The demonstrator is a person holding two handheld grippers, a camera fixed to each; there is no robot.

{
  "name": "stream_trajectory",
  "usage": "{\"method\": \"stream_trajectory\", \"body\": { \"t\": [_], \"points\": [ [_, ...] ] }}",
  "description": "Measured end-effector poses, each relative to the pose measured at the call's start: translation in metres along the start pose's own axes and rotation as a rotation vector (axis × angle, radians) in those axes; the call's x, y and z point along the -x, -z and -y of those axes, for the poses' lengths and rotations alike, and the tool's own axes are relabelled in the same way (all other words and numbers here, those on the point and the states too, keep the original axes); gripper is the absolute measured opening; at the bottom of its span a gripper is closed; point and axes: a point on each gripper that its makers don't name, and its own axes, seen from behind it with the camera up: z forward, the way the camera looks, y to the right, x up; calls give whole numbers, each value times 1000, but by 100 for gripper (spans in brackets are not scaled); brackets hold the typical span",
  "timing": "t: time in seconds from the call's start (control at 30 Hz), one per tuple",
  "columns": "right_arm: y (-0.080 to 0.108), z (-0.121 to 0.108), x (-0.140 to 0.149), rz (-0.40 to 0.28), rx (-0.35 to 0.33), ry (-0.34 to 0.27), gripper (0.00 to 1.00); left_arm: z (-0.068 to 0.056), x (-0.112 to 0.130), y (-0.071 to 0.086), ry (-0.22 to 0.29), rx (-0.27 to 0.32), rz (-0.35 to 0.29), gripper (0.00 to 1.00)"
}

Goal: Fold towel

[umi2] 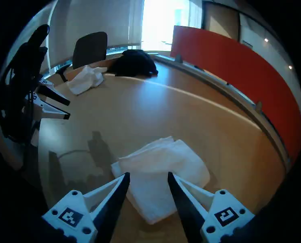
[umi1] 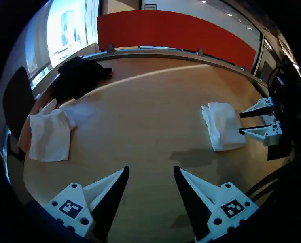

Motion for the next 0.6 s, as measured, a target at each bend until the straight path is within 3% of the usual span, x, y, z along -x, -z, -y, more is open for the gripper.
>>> {"method": "stream_trajectory", "body": {
  "t": [0.6],
  "points": [
    [23,-4,76,117,48,-52,73,-3,0,0,-4,2,-1,81]
  ]
}}
